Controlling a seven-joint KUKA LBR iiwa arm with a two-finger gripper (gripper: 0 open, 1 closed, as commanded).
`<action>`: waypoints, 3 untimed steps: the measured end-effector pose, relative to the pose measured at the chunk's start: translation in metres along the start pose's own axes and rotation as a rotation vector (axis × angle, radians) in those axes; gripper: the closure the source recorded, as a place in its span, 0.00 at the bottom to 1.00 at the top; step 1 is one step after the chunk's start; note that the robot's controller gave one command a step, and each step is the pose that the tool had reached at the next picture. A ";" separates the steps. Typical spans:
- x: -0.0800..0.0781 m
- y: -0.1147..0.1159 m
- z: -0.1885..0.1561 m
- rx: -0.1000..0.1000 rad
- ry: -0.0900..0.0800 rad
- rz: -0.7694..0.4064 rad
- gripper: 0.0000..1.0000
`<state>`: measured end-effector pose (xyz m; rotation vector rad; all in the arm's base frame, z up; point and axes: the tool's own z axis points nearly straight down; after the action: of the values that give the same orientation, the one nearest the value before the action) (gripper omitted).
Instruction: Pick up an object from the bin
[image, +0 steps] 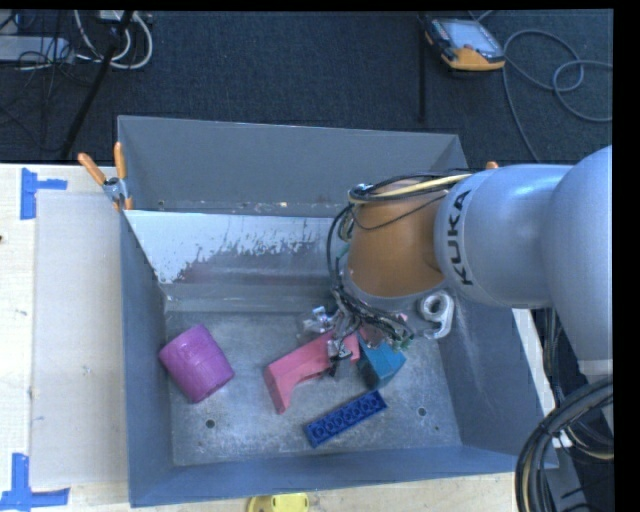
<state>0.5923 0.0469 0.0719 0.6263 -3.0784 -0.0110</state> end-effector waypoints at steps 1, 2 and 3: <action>0.000 0.000 -0.002 0.001 -0.001 -0.001 1.00; 0.002 0.001 -0.010 0.001 0.005 -0.002 1.00; 0.004 0.002 -0.028 -0.001 0.014 -0.003 1.00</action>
Offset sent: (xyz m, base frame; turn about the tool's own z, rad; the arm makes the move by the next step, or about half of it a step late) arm 0.0001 0.0000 0.0557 0.0000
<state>0.5876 0.0470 0.1002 0.6275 -3.0636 -0.0077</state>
